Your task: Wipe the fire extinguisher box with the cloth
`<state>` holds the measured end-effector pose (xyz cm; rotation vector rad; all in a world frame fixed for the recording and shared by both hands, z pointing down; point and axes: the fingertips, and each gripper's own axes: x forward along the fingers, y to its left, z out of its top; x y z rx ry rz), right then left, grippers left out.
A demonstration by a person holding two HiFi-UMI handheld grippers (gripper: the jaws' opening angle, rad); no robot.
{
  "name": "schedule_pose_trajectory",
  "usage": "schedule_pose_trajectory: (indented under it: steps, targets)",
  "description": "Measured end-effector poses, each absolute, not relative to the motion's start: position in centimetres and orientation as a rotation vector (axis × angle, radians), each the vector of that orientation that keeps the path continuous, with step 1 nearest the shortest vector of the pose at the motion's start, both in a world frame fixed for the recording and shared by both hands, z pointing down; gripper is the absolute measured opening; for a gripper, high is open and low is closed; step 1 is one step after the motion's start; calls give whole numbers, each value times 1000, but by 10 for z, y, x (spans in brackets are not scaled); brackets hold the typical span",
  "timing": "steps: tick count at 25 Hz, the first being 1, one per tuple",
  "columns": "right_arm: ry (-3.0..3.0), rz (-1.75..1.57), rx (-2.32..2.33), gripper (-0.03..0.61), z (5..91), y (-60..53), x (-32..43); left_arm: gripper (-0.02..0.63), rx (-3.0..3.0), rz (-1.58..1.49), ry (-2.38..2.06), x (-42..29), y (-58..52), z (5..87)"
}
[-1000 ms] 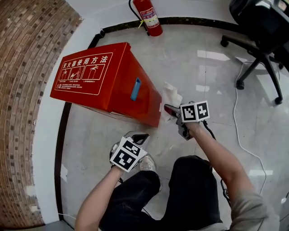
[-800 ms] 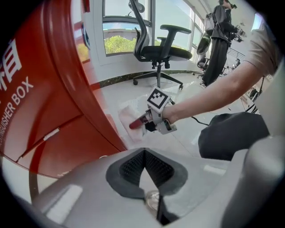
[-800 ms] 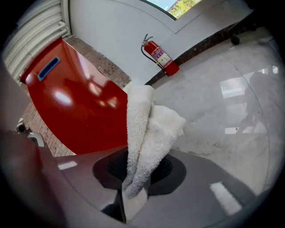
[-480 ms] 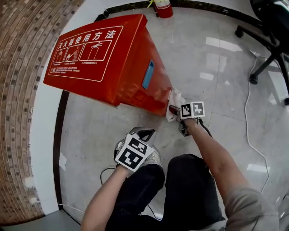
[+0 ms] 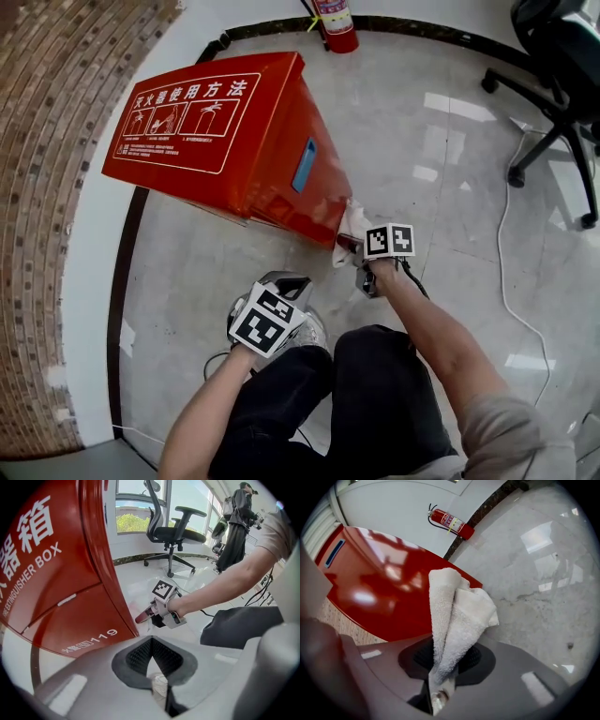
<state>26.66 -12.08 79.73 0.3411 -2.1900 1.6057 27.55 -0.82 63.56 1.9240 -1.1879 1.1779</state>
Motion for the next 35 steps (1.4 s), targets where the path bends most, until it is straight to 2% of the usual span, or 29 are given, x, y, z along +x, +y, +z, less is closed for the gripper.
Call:
schedule_pose_trajectory:
  steps: [17,31,35]
  targets:
    - [-2616,1582,35,103,503,-131,266,2,1964,1322,-1320,271,-39,523]
    - [-2742,1686,-124,104,388,-109,264,2,1930,1221,-1527,253,-27,474]
    - [-2729,1775,-204,107,386,-110,270,2,1941,1190,-1567,243,-29,477]
